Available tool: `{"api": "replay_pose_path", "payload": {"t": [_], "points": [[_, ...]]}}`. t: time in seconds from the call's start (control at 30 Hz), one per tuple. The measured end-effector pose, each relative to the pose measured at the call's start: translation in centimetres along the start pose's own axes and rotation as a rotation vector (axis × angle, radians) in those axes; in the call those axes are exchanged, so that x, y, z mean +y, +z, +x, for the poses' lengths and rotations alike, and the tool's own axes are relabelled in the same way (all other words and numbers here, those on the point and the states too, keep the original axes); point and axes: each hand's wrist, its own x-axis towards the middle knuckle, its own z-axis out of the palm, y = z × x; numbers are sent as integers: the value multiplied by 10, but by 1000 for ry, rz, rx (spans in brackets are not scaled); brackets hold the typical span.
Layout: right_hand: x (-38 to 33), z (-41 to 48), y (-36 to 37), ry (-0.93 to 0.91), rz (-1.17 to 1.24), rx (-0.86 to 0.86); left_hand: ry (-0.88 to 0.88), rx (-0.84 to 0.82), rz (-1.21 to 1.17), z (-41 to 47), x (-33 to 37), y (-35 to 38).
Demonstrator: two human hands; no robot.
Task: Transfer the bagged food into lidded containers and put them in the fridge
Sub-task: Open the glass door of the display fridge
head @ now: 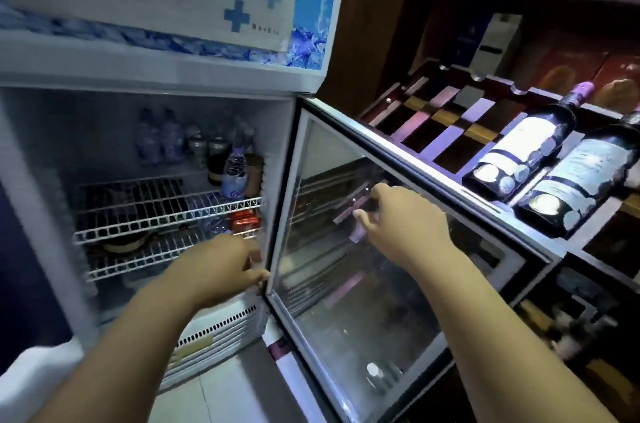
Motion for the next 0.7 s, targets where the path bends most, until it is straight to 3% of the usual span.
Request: {"api": "replay_pose_path", "payload": {"t": [0.17, 0.33, 0.5, 0.7], "points": [[-67, 23, 46, -218, -23, -291, -254, 38, -47, -56, -53, 2], [-164, 20, 70, -479, -18, -473, -534, 94, -65, -143, -106, -1], [-272, -16, 62, -800, 6, -565, -819, 197, -80, -252, -147, -5], [-399, -106, 33, -1077, 55, -531, -1089, 249, -98, -404, -172, -11]]}}
